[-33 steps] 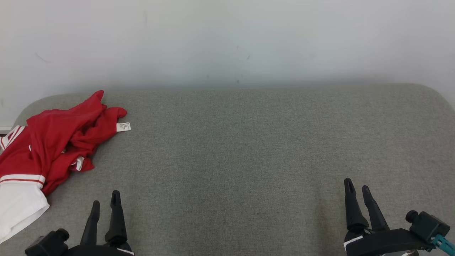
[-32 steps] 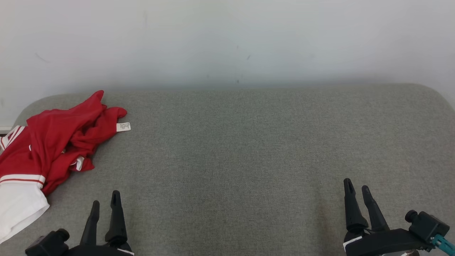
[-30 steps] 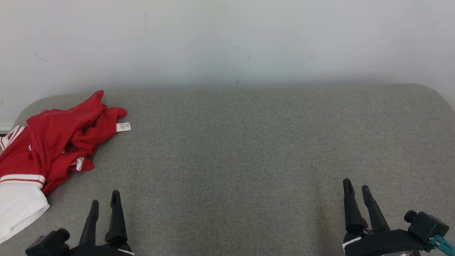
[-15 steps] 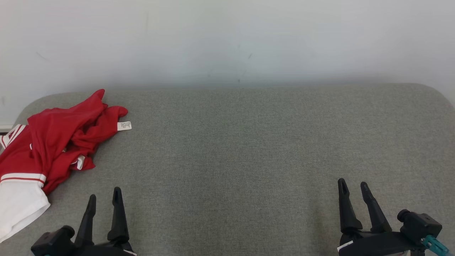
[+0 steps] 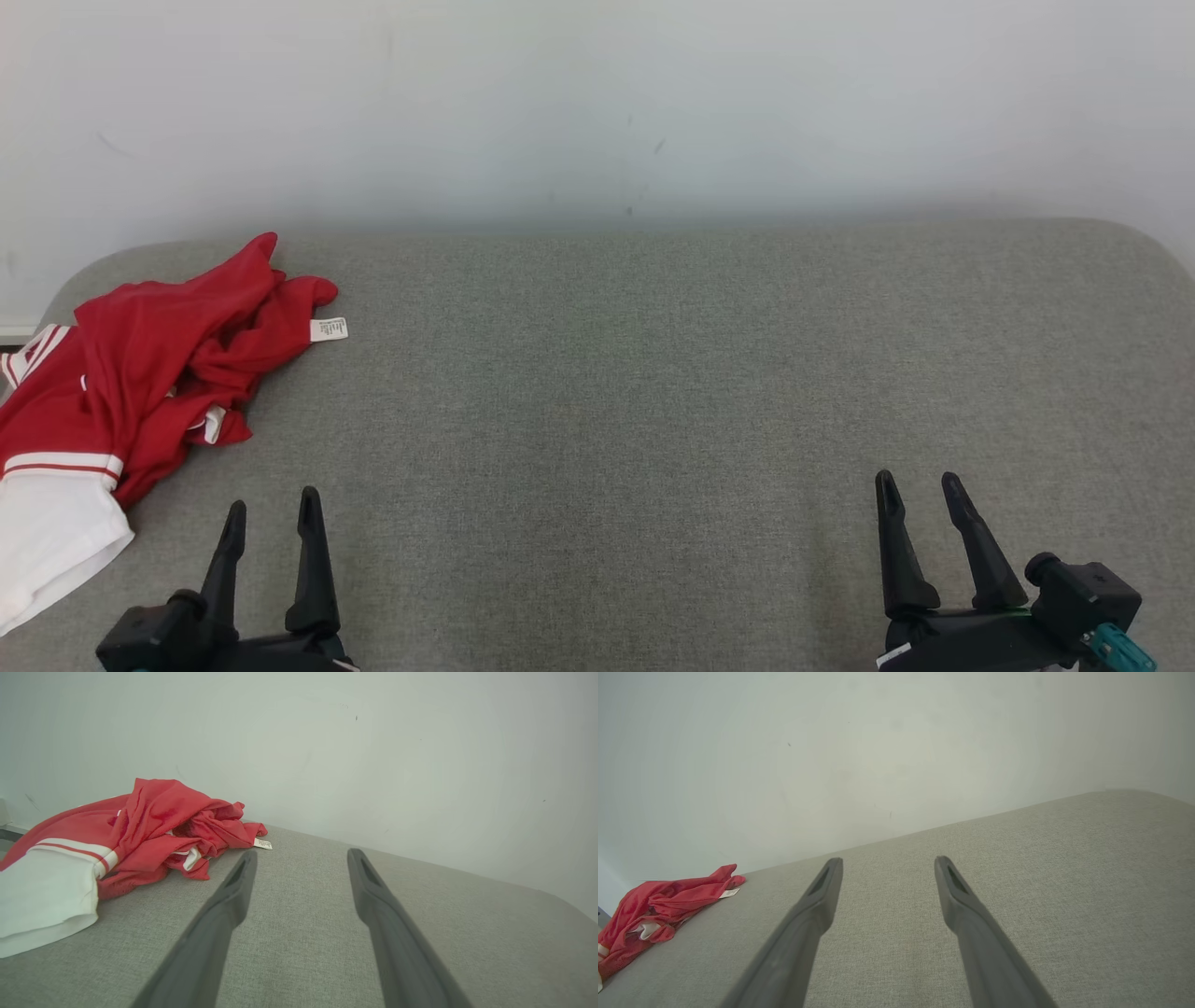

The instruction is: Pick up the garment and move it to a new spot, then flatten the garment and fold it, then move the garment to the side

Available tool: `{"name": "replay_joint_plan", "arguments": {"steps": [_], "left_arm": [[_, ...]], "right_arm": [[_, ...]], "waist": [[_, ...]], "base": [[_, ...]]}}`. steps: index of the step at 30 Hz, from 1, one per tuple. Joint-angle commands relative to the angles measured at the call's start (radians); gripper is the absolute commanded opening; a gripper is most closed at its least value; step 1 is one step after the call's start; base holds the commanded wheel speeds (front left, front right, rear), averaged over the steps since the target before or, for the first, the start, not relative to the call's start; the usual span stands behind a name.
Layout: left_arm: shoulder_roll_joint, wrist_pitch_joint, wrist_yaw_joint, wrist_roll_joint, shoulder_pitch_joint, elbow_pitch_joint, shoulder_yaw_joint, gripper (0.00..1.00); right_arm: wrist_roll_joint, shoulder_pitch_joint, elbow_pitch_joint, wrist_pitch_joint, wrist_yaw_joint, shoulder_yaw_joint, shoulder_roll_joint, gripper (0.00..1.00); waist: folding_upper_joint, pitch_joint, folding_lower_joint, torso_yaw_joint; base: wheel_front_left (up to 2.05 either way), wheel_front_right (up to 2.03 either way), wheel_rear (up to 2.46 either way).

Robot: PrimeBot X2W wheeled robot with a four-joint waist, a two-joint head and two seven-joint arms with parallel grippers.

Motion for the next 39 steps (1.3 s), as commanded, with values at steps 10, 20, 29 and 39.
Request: {"name": "replay_joint_plan", "arguments": {"steps": [10,20,29,39], "left_arm": [[0.005,-0.029,0.005,0.111,0.015,-0.02,-0.003,1.0],[0.004,-0.049,0.004,0.179,0.024,-0.017,-0.006,1.0],[0.004,-0.065,0.006,0.235,0.036,-0.014,-0.002,1.0],[0.006,-0.074,0.002,0.238,0.042,0.012,0.007,1.0]], "right_arm": [[-0.107,0.007,-0.015,-0.028,0.003,0.008,-0.004,1.0],[-0.179,0.016,-0.015,-0.047,0.003,0.011,-0.004,1.0],[-0.223,0.019,-0.013,-0.064,0.004,-0.003,-0.004,1.0],[-0.215,0.023,-0.01,-0.073,0.004,-0.022,-0.004,1.0]], "waist": [[0.0,-0.002,-0.0001,0.001],[0.0,-0.008,-0.0001,0.002],[0.0,-0.014,-0.0001,0.002],[0.0,-0.021,-0.0001,0.0]], "base": [[0.0,0.0,0.0],[0.0,0.0,0.0],[0.0,0.0,0.0],[0.0,0.0,0.0]]}}
